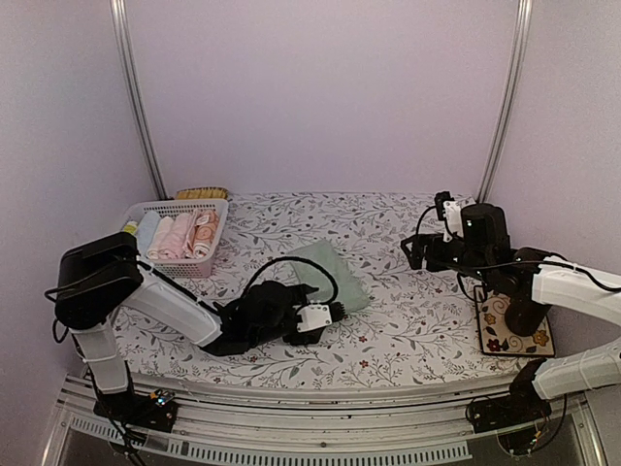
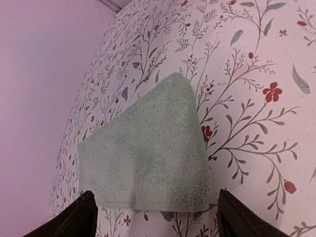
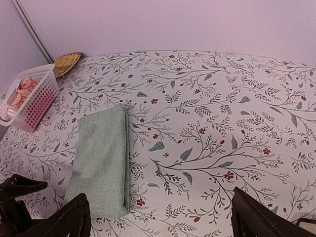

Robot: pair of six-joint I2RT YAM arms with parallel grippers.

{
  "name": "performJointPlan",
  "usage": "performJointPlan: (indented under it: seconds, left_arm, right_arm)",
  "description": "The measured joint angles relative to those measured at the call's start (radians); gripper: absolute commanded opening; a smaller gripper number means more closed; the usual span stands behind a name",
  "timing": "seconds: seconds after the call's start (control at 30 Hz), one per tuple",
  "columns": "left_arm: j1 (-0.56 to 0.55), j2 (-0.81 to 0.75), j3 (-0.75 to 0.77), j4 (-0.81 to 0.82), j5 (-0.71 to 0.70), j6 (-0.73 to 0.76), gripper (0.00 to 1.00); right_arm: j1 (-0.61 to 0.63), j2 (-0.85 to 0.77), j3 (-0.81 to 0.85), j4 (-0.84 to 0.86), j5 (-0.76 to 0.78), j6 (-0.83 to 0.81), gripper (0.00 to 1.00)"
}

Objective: Roll the towels
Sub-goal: Rotate the towel at the center of the board, then pick up the towel from the center of the board.

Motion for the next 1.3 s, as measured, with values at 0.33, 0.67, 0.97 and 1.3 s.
performJointPlan:
  seconds: [0.33,0.67,0.97,1.3]
  left_arm:
    - [-0.036,0.126,0.132,-0.102,0.005,0.108,0.68]
    - [-0.047,0.223,0.25,-0.152,-0.028,0.1,0.51]
    - [-0.027,0.24,0.279,-0.211,-0.033,0.069,0.31]
    - [0.044,0.241,0.343,-0.32,0.037,-0.002,0.38]
  right_arm:
    - [0.0,0.0,-0.002,0.001,-0.009,0.003,0.99]
    - [0.0,-0.007,-0.005,0.002,-0.014,0.003,0.99]
    - [0.0,-0.033,-0.01,0.011,-0.014,-0.002,0.99]
    - [0.001,-0.17,-0.176,0.194,-0.072,-0.161,0.99]
